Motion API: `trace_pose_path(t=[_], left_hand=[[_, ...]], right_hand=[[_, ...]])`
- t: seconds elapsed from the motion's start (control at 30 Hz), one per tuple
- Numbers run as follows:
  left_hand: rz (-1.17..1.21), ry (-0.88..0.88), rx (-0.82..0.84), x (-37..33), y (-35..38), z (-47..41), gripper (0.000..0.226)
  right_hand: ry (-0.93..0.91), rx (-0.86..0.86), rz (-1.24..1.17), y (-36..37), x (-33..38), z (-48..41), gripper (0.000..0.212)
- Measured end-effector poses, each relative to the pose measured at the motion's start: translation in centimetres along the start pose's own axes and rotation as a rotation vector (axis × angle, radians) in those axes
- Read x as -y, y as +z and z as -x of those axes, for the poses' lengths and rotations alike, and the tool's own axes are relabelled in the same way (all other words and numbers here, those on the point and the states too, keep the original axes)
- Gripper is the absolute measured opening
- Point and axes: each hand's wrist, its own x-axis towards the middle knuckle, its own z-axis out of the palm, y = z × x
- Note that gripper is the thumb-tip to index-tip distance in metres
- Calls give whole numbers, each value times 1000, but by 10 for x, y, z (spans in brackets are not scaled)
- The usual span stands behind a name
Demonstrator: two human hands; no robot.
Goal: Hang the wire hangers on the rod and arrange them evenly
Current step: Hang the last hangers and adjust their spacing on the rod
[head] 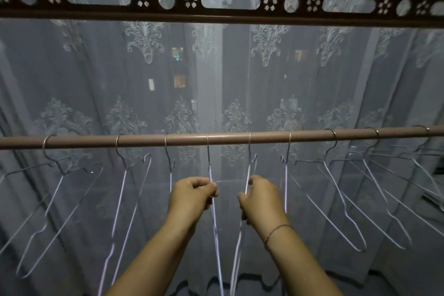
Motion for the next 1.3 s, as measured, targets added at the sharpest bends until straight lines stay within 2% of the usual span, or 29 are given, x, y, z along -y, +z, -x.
trace_pose_path(t=[0.33, 0.5, 0.57, 0.67, 0.77, 0.83, 0.97, 1.13, 1.2, 1.3], left_hand=[[-1, 21, -75, 6, -15, -11, 19], [-13, 17, -79, 8, -12, -16, 17], [-4, 13, -90, 8, -10, -15, 14], [4, 29, -124, 5, -8, -13, 6], [-104, 83, -183, 1, -13, -9, 20], [-199, 164, -264, -2, -23, -6, 26], [-265, 325, -458, -3, -54, 1, 18], [-368, 309, -589, 9, -105, -3, 20], [-349, 255, -548, 13, -124, -8, 23], [-293, 127, -322, 19, -140, -14, 26]], right_hand=[[-82, 58, 28, -1, 12, 0, 34], [-72, -261, 60, -49, -14, -6, 31], [-53, -294, 55, -60, -27, -6, 28], [-92, -283, 38, -64, -34, -1, 27], [-188, -276, -16, -66, -26, 6, 23], [-255, -246, -73, -65, -14, 11, 20], [-356, -122, -136, -46, 16, 25, 19], [-357, 0, -159, -4, 60, 38, 20], [-330, 13, -142, 16, 75, 39, 23], [-241, -16, -74, 42, 92, 36, 31]])
